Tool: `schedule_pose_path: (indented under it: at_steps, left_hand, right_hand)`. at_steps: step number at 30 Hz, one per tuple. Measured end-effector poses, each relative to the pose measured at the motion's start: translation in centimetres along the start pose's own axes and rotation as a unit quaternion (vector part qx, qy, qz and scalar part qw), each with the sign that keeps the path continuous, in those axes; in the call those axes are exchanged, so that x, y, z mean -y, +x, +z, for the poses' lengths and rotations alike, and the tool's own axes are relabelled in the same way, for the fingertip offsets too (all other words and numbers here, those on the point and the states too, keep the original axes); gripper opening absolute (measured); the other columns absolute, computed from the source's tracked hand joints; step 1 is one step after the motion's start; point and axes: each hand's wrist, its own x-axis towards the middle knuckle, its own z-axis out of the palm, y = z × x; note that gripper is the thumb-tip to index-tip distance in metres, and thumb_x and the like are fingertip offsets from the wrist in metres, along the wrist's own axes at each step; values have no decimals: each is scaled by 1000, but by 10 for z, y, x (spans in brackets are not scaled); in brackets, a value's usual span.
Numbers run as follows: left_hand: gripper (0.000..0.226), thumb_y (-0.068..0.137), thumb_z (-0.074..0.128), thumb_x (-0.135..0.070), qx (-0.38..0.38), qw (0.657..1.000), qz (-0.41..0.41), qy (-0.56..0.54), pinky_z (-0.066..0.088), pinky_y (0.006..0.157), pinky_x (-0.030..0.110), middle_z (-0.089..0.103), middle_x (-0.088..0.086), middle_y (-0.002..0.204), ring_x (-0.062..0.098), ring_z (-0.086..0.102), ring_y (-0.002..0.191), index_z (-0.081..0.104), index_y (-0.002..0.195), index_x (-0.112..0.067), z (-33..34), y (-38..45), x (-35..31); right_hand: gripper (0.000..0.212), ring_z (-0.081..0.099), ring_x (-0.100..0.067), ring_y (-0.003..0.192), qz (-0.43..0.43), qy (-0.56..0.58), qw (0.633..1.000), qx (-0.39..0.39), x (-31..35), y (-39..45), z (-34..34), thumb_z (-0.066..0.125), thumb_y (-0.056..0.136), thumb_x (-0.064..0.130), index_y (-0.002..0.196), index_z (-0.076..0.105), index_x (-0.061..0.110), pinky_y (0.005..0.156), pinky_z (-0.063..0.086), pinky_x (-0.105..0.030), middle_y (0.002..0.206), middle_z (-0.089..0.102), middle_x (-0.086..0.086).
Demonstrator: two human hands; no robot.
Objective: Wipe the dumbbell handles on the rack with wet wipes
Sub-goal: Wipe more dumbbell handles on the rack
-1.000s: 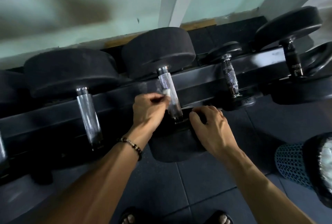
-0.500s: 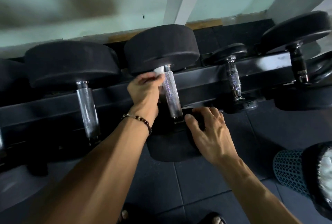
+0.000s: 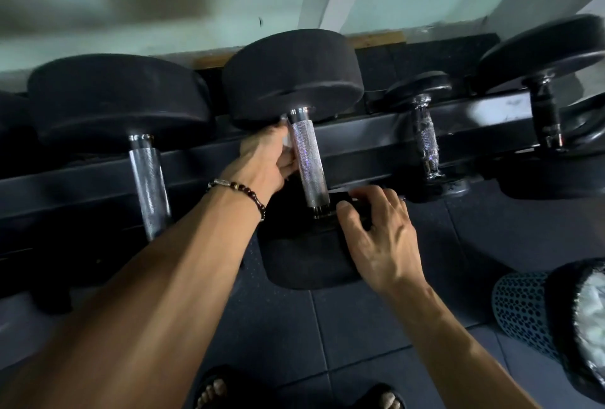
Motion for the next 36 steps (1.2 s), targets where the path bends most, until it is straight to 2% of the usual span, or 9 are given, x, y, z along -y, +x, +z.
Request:
schedule_pose_path:
  at_steps: [5, 7, 10, 16, 22, 24, 27, 32, 36]
  left_hand:
    - [20, 83, 47, -8, 155, 967, -52, 195, 46, 70, 30, 56, 2, 80, 20, 57, 75, 64, 91, -15, -34, -9, 27]
    - [28, 87, 48, -5, 161, 975, -31, 148, 46, 67, 28, 56, 4, 80, 18, 55, 69, 65, 109, -8, -36, -6, 22]
    - [20, 101, 43, -16, 138, 990, -15, -5, 47, 70, 31, 58, 1, 78, 16, 58, 72, 60, 91, -17, -17, 1, 0]
    - [25, 101, 46, -13, 210, 937, -113, 255, 55, 58, 22, 67, 1, 70, 12, 66, 62, 62, 83, -16, -52, -23, 21]
    - [25, 96, 49, 5, 112, 986, 2, 124, 55, 50, 26, 67, 2, 68, 16, 64, 55, 59, 85, -15, -26, -13, 12]
    - [27, 92, 48, 10, 103, 975, -5, 194, 52, 54, 27, 65, 5, 68, 20, 62, 59, 60, 79, -10, -30, -10, 17]
    - [28, 92, 44, 12, 187, 918, -34, 348, 50, 63, 22, 58, 10, 84, 24, 55, 79, 63, 87, -8, -45, -15, 27]
    - [44, 93, 39, 11, 189, 953, 12, 236, 48, 70, 28, 70, 0, 74, 15, 62, 68, 71, 78, -16, -29, -11, 16]
    - [45, 92, 40, 12, 283, 918, -30, 275, 53, 82, 26, 71, 4, 86, 17, 65, 79, 77, 89, -13, -40, -14, 25]
  right_hand:
    - [58, 51, -22, 101, -11, -4, 1000, -19, 0, 0, 2, 36, 78, 60, 109, 64, 20, 78, 26, -18, 103, 60, -1]
    - [58, 51, -22, 102, -11, -7, 1000, -23, 1, 0, 3, 36, 78, 59, 110, 64, 20, 78, 26, -18, 104, 61, -1]
    - [57, 51, -20, 102, -10, -9, 1000, -25, 1, 0, 3, 36, 78, 59, 110, 64, 21, 78, 26, -17, 101, 58, 4]
    - [52, 53, -23, 100, -11, -5, 999, -45, 4, -2, 3, 39, 79, 55, 104, 65, 19, 81, 28, -17, 100, 62, 1]
    - [54, 52, -22, 99, -7, -17, 999, -48, 5, 0, 4, 37, 77, 56, 102, 65, 16, 78, 28, -19, 96, 57, 6]
    - [54, 52, -22, 99, -2, -14, 999, -53, 4, 0, 5, 37, 77, 56, 101, 65, 16, 79, 29, -19, 94, 54, 9]
    - [54, 53, -24, 100, -3, -15, 998, -60, 6, -1, 5, 37, 77, 55, 101, 65, 15, 79, 29, -19, 96, 59, 4]
    - [53, 52, -22, 98, 5, -27, 998, -53, 5, 1, 6, 36, 77, 54, 98, 65, 15, 78, 30, -19, 97, 61, 0]
    - [51, 52, -21, 97, 2, -25, 998, -53, 3, 1, 6, 37, 78, 54, 97, 65, 16, 79, 31, -20, 96, 61, 2]
